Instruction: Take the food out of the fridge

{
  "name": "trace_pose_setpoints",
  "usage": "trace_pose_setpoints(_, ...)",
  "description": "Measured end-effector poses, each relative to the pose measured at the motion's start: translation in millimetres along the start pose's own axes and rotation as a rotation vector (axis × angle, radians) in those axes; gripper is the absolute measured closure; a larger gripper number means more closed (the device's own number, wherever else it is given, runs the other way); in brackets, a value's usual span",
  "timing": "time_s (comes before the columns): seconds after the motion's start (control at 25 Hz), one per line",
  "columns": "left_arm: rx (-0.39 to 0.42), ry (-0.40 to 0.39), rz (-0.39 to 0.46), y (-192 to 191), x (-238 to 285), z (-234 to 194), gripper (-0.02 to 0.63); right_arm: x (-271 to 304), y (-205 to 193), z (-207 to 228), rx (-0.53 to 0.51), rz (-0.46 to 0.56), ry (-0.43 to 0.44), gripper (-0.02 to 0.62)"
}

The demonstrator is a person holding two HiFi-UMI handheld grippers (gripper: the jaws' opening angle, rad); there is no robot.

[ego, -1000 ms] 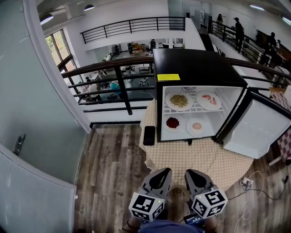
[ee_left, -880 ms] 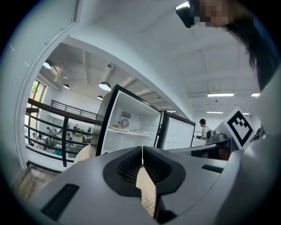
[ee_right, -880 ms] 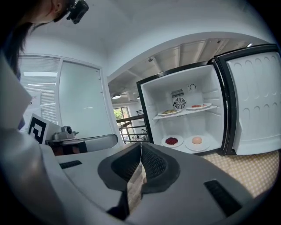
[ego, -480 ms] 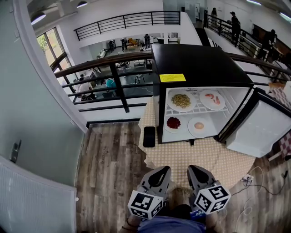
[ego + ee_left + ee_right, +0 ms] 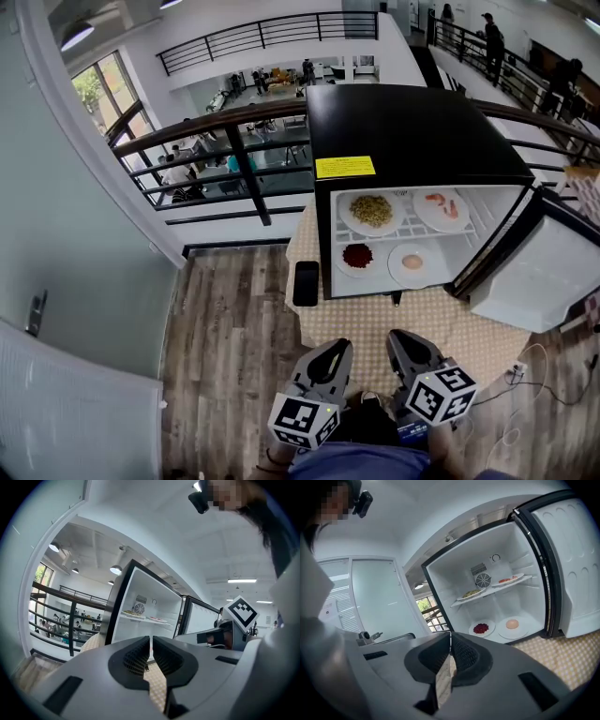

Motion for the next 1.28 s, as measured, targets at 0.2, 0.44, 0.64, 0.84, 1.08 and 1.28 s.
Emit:
trace_pose_setpoints(0.2,0.037,0.036,-0.017,-16,25,-3,0.586,35,-1,27,0.005,-0.078,0.016,0.577)
trace_pose_setpoints(0.44,-0.024,0.035,0.016,-52,49,-17,0.586,88,-19,75,0.282,-0.112,0.035,0.575)
trace_pose_setpoints(0.64,-0.077,0.027,-0.018,-76,66,-31,0.586,130,-41,109,0.490,-0.159,0.001,0.459)
trace_pose_setpoints(0.84,-0.091,0.065,-0.067,-88,76,-44,0.586,165,-64,139,0.513,-0.195,-0.138,0.459)
trace_pose_setpoints(1.08,-0.095,0.077,-0.083,-90,77,-49,0.586,194,-80,160,0.741,-0.175,-0.218,0.457)
trace_pose_setpoints(1.28,-0.076,0.085,-0.076,-83,72,-48,0.586,206,-89,168,0.791,-0.185,-0.290,0.450)
Point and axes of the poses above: the fingertips, and each gripper's own axes: x forward along the fingers, z to its right, y out of its top, the point moved 10 cm from there along -x, backward along the fingers, and after that the axes turned 15 degrees about z, right-handed, at the moved point
